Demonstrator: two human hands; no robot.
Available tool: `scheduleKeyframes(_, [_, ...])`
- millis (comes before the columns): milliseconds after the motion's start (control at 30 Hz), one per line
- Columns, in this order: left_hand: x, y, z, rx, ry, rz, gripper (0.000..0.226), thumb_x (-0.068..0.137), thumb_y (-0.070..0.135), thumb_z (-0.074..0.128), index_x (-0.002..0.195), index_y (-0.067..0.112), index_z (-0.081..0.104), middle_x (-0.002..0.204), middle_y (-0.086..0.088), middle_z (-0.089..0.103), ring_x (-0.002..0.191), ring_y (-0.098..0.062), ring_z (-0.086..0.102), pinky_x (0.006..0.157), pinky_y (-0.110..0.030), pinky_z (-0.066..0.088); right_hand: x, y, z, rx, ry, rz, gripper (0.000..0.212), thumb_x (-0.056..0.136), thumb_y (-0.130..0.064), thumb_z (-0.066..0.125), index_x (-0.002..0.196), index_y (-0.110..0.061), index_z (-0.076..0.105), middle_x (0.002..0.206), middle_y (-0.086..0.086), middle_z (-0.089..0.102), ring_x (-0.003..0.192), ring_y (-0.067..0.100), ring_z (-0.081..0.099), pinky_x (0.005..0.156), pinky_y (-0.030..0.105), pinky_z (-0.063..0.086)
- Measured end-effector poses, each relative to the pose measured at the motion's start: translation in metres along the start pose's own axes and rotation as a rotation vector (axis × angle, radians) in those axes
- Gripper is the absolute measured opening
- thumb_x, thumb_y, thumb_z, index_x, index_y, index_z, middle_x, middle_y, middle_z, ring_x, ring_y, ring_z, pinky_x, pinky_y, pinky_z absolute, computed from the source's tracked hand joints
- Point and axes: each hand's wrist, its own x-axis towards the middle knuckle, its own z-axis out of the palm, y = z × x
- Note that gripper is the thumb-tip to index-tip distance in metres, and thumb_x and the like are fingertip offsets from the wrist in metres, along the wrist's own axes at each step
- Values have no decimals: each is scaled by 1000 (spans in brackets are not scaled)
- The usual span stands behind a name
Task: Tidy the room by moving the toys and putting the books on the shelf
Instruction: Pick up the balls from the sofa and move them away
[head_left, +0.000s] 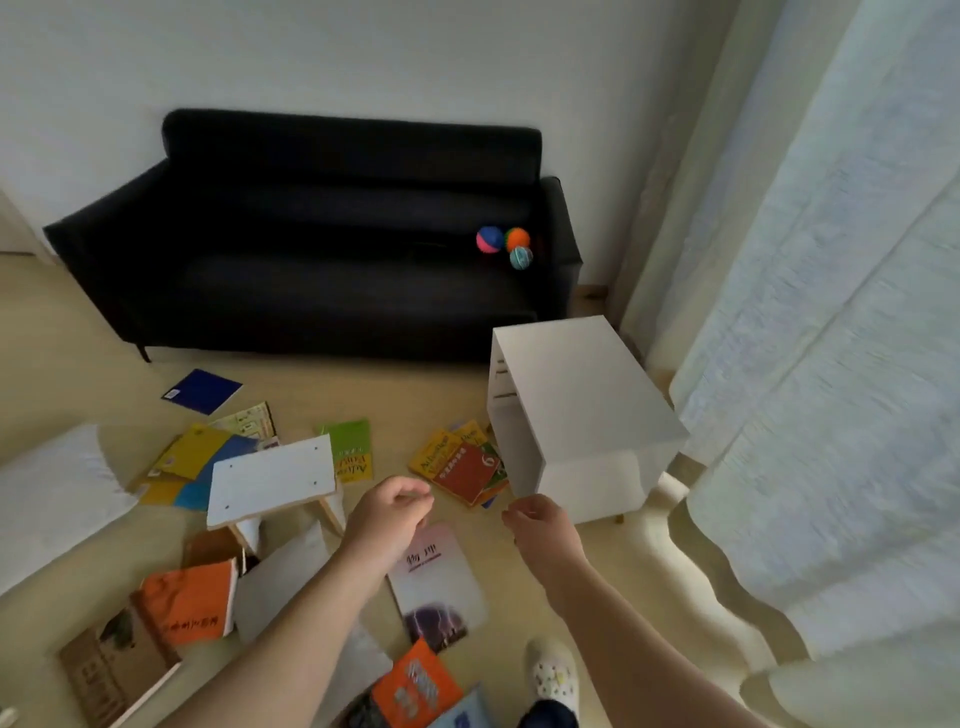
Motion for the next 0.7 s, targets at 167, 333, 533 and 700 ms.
scheduleKeyframes(167, [107,62,38,-143,81,-62,10,93,19,54,100,21,60,92,1,65,90,-16,60,85,-33,47,131,-61,-17,-82,-87,-44,10,92,-19,48,94,-23,58,76,-8,55,69,9,49,56,20,38])
scheduleKeyframes(333, [171,104,44,-192,127,-141,14,94,18,51,106,20,57,95,-3,63,92,-17,60,88,-35,46,208,-113,-35,-166,-162,-61,9,90,-21,50,85,-24,57,89,0,63,81,18,58,67,26,44])
scheduleKeyframes(533, [256,141,24,-195,184,-176,14,93,18,52,106,20,57,99,-8,65,101,-26,61,90,-40,47,291,-168,-42,-165,-193,-29,13,94,-31,46,104,-27,53,103,3,63,90,19,62,54,23,45])
scheduleKeyframes(700, [329,168,13,-195,177,-161,15,93,16,51,107,20,56,101,-5,64,101,-22,60,91,-39,48,358,-200,-32,-180,-167,-27,19,93,-33,47,109,-25,54,99,0,60,85,14,60,77,32,54])
